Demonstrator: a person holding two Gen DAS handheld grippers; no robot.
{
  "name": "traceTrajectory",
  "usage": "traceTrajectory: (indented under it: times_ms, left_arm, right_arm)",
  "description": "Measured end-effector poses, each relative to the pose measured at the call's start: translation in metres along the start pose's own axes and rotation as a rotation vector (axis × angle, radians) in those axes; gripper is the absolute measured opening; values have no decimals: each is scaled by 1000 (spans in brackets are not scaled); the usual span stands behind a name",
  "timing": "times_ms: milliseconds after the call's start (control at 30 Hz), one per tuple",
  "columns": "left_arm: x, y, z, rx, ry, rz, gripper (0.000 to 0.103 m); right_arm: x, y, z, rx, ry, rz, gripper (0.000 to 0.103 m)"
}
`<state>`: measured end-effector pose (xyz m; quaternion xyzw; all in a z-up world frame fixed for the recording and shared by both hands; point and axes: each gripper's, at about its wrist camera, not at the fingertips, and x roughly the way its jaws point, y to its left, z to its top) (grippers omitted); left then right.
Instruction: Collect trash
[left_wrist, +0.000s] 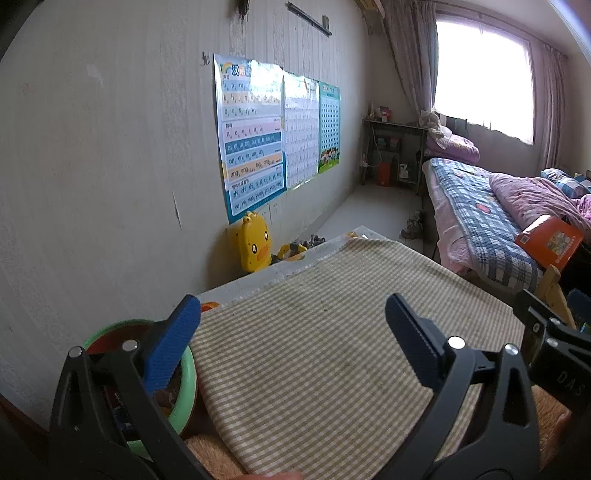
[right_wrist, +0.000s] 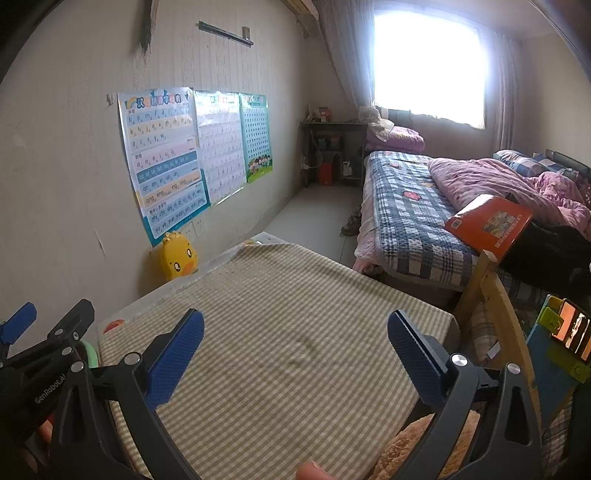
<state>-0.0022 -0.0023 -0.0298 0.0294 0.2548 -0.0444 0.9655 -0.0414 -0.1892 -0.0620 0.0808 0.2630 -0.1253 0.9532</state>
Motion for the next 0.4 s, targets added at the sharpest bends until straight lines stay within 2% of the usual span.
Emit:
traceTrajectory:
  times_ms: [233, 400]
  left_arm:
    - [15, 4, -11, 4, 52, 11, 98]
    - [31, 10, -23, 13, 93, 39, 98]
  right_arm:
    - [28, -2, -13, 16, 81, 18, 96]
    - [99, -18, -33, 21, 228, -27, 96]
